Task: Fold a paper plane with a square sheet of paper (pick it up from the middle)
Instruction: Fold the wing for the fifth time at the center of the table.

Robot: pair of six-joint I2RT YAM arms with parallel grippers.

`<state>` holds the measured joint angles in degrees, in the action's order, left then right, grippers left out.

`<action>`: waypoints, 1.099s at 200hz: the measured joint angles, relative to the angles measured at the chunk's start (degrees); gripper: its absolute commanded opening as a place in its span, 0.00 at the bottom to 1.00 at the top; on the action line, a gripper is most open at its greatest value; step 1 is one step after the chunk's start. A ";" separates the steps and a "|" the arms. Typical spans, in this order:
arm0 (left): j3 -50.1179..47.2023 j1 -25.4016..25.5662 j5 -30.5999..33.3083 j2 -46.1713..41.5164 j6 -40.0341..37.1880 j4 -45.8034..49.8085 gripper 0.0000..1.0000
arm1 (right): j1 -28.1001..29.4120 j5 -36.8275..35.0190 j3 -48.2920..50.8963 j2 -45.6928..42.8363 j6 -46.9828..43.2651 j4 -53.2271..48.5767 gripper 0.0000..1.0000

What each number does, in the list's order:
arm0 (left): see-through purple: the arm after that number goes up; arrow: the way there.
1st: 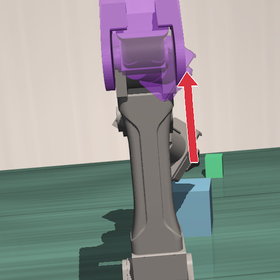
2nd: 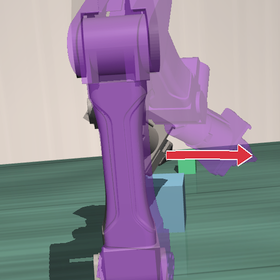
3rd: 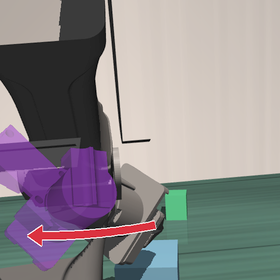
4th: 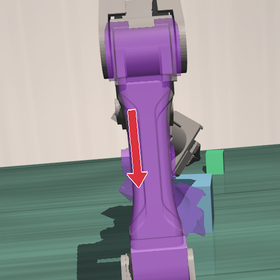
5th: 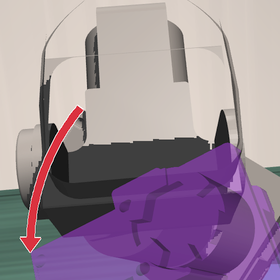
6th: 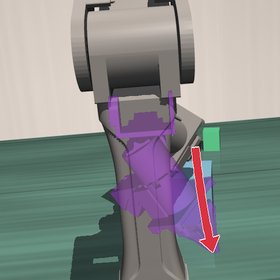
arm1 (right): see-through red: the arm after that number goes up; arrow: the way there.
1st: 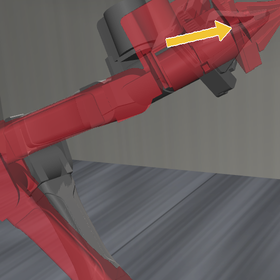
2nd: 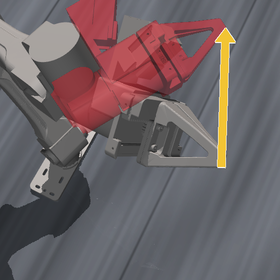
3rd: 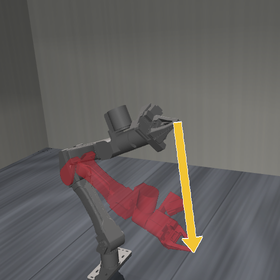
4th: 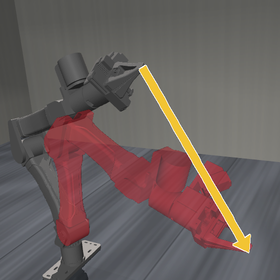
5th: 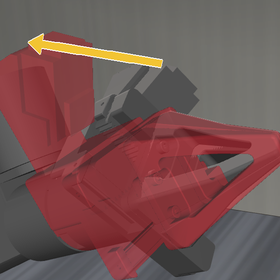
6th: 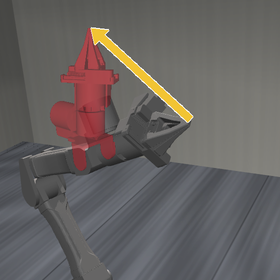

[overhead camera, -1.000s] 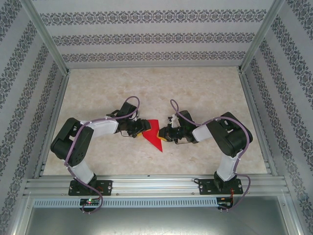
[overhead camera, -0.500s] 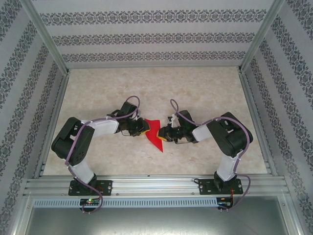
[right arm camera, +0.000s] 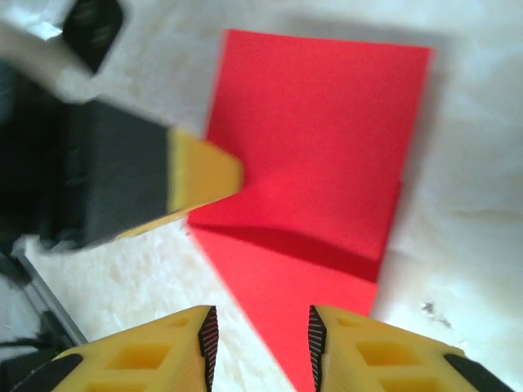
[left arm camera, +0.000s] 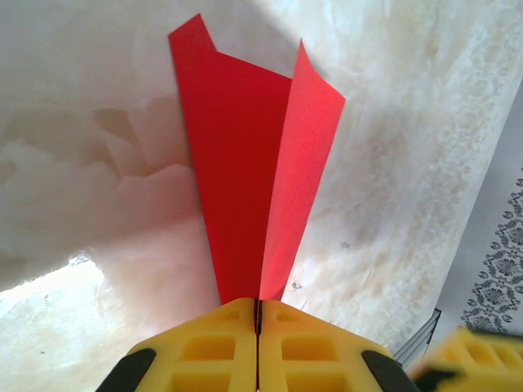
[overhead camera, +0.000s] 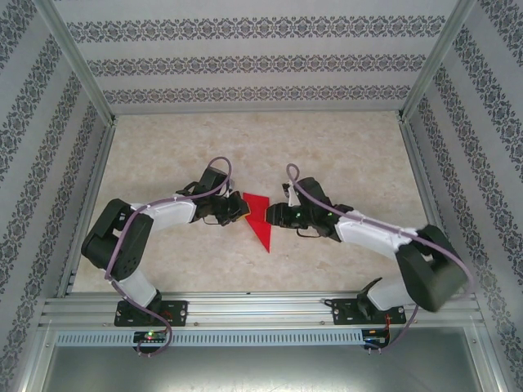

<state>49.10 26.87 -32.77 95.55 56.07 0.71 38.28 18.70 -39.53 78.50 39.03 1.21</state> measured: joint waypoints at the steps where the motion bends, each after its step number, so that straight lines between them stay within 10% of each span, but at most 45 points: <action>1: 0.00 0.00 0.00 -0.02 0.02 0.00 0.08 | 0.59 -0.57 0.00 -0.42 -0.59 -0.22 0.39; 91: 0.00 0.00 0.00 -0.13 0.63 0.00 0.08 | 26.34 -36.54 -3.80 8.15 -21.14 -5.86 0.45; 220: 0.00 0.00 0.00 -0.15 0.61 0.02 0.08 | 29.88 -50.75 -9.73 20.37 -26.01 -7.69 0.27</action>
<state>49.10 26.87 -32.77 95.39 56.69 0.73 68.16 -32.05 -49.25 98.87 13.02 -6.48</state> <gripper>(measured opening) 0.080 0.282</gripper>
